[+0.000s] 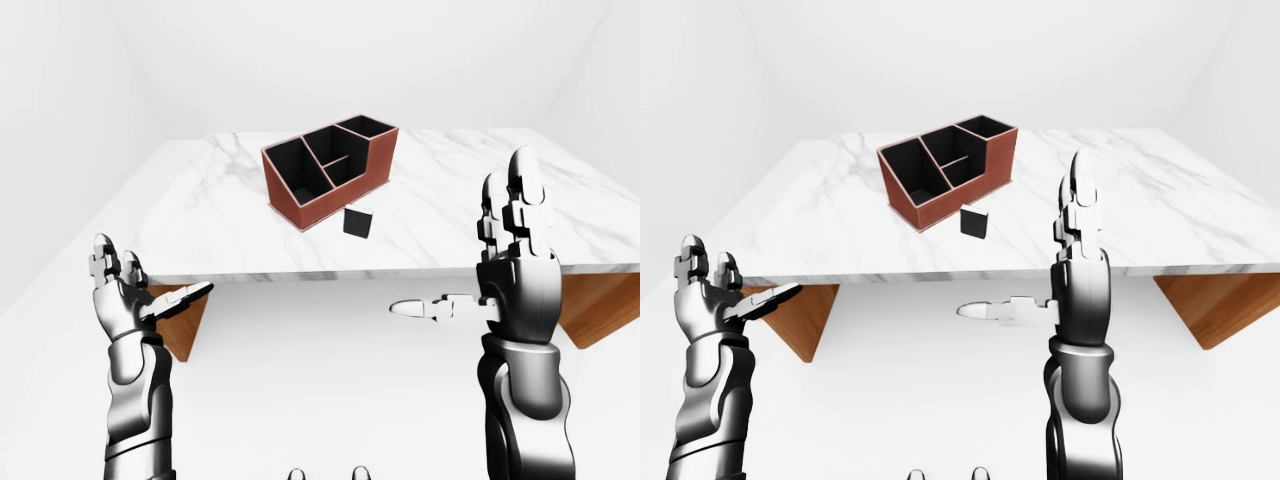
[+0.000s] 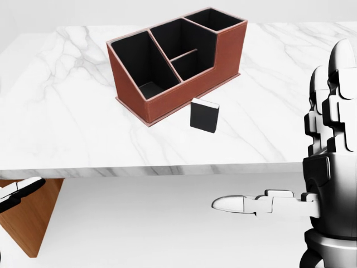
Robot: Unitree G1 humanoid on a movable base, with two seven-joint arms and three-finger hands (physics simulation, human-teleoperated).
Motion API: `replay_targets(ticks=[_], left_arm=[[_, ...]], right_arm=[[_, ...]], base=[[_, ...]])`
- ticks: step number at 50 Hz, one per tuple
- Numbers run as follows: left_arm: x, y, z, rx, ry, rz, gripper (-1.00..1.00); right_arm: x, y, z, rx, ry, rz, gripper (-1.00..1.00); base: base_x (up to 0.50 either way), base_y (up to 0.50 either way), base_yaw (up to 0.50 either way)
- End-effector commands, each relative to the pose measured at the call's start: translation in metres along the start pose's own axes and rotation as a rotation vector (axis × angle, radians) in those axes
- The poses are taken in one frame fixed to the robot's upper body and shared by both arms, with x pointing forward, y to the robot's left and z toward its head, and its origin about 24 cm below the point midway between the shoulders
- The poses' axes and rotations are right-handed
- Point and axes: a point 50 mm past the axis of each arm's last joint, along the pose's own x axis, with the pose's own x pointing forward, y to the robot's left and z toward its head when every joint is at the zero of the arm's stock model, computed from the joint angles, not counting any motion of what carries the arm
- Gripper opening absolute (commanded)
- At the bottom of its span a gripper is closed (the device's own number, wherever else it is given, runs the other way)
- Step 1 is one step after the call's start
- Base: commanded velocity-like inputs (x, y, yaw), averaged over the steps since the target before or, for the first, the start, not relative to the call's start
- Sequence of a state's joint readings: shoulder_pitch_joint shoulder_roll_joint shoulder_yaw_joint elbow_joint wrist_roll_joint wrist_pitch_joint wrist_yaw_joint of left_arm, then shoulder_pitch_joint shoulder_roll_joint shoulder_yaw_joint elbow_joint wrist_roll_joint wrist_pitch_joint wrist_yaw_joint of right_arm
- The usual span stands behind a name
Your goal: Pick up the book and place it in the left compartment of the caddy.
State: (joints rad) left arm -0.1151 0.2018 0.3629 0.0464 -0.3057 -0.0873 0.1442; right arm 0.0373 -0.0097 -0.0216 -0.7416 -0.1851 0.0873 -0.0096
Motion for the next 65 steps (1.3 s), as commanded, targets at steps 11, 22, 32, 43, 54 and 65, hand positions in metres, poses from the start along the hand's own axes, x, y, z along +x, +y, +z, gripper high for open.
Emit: replay_targets(ticks=[11,22,32,43,54,65], left_arm=[[0.001,-0.006,-0.005,0.001,0.017,-0.008,1.0],[0.001,-0.006,-0.003,0.002,0.011,-0.01,1.0],[-0.001,-0.005,-0.002,0.001,0.007,-0.01,1.0],[0.0,-0.006,-0.003,0.002,0.009,-0.01,1.0],[0.001,-0.006,-0.002,0.002,0.006,-0.009,1.0],[0.001,-0.006,-0.002,0.0,0.006,-0.009,1.0]], right_arm=[[-0.001,-0.001,0.01,0.034,-0.039,-0.028,1.0],[-0.001,-0.005,0.005,0.069,-0.017,-0.056,1.0],[0.0,-0.007,0.005,0.068,-0.021,-0.066,1.0],[-0.001,-0.006,0.007,0.066,-0.025,-0.064,1.0],[-0.002,-0.007,0.014,0.061,-0.056,-0.066,1.0],[-0.004,-0.008,0.007,0.056,-0.02,-0.063,1.0]], base=[[0.0,0.5,0.0],[0.02,0.05,0.0],[0.46,0.0,0.0],[0.5,0.0,0.0],[0.5,0.0,0.0],[0.5,0.0,0.0]])
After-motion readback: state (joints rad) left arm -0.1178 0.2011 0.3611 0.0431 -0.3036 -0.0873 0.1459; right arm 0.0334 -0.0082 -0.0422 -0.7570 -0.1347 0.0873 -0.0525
